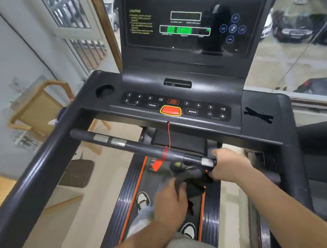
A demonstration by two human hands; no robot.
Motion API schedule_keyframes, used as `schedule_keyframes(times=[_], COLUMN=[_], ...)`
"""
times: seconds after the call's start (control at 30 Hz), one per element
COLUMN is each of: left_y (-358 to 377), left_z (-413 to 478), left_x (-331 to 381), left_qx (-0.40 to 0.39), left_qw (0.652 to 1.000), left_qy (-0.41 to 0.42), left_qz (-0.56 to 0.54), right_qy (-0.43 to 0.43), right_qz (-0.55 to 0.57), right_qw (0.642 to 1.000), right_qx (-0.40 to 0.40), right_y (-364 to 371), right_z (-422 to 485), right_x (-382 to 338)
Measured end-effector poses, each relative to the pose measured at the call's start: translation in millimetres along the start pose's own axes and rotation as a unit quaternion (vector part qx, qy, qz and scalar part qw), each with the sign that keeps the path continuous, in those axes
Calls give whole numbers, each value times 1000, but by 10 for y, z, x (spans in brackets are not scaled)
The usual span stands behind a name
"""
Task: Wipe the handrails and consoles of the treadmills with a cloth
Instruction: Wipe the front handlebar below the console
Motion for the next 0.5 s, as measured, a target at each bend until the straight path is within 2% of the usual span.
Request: schedule_keyframes(times=[0.03,0.1,0.2,0.23,0.3,0.37,0.43,0.5], left_y=[28,64,68,46,0,47,110,121], left_z=[24,134,336,386,472,535,588,636], left_x=[-113,-309,-354,-248,16,253,412,439], left_qx=[7,-11,-2,-7,-35,-91,-112,-120], left_qw=[994,954,849,813,765,746,726,720], left_qy=[-85,-241,-377,-385,-360,-338,-344,-345], left_qz=[-66,-178,-369,-437,-533,-566,-586,-590], right_qy=[-15,-33,-38,-39,-36,-28,-24,-23], right_qz=[-3,-7,-24,-25,-22,-23,-28,-26], right_qw=[1000,999,999,999,999,999,998,998], right_qx=[2,12,24,24,21,27,44,59], right_y=[17,48,44,25,-13,-37,-28,2], right_z=[30,96,162,165,149,111,67,25], right_x=[-62,-136,-150,-147,-144,-140,-143,-153])
Point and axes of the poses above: each hand's wrist, its own z-axis towards the middle knuckle, its own y-axis out of the palm, x = y × z, the point moved 1 cm from there along z, towards the middle knuckle, and after that the axes turned 1 degree about x, right-handed, at the moved point
